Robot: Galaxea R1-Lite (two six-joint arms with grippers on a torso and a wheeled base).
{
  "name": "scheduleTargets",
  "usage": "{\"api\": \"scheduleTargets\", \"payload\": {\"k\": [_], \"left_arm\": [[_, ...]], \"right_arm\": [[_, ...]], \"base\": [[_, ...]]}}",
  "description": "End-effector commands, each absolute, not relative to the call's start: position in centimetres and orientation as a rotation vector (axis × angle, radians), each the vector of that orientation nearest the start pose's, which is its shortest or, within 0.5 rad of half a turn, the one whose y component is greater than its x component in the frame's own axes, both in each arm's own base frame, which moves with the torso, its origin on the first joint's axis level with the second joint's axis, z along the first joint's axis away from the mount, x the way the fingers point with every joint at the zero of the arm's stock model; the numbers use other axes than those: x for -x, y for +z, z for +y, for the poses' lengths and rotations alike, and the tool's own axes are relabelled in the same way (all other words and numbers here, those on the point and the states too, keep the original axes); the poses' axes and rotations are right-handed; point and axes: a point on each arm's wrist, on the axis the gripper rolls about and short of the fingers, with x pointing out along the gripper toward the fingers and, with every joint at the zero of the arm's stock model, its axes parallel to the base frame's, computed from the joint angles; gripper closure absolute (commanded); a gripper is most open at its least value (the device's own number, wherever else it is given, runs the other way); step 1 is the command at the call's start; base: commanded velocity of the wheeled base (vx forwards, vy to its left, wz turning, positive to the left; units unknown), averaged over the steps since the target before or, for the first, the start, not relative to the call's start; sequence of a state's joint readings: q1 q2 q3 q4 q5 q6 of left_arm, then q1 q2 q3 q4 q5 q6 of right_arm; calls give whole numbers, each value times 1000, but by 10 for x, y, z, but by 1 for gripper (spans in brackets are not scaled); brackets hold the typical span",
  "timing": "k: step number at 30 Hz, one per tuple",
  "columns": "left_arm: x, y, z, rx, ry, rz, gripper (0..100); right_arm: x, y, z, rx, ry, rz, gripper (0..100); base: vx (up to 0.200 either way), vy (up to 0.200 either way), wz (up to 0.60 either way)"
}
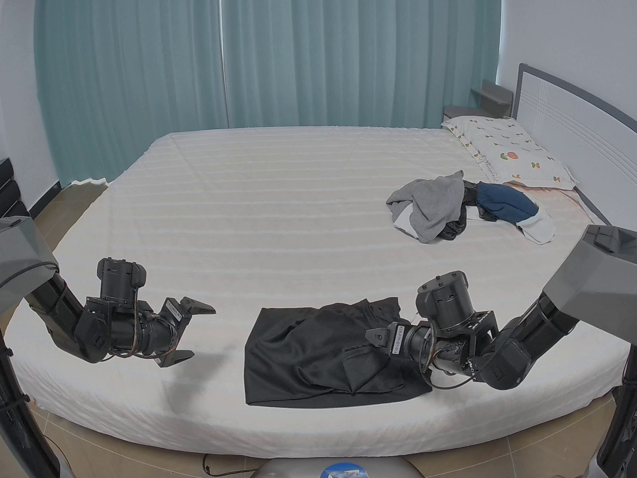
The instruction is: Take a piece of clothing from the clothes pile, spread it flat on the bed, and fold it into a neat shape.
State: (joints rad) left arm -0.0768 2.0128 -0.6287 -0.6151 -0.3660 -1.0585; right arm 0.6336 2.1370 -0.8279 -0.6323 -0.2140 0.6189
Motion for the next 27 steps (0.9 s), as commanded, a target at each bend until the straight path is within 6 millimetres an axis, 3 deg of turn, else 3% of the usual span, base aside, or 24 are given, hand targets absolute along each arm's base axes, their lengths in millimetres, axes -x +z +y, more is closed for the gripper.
{"api": "scheduleTargets", "payload": {"k": [1, 17, 22, 27], "left_arm": [[-307, 38, -28, 1103, 45, 932, 0], [-307, 37, -29, 1093, 41, 933, 0], [-307, 37, -29, 1093, 41, 931, 0], [-308, 36, -29, 1092, 42, 934, 0]], "right_arm": [[-294, 30, 220, -261, 200, 723, 0], [-291, 0, 191, 4, 38, 775, 0], [-283, 4, 175, 24, 4, 783, 0], [-273, 14, 147, 2, -53, 792, 0]], "base": [[0, 200, 0], [0, 13, 0], [0, 0, 0], [0, 0, 0]]}}
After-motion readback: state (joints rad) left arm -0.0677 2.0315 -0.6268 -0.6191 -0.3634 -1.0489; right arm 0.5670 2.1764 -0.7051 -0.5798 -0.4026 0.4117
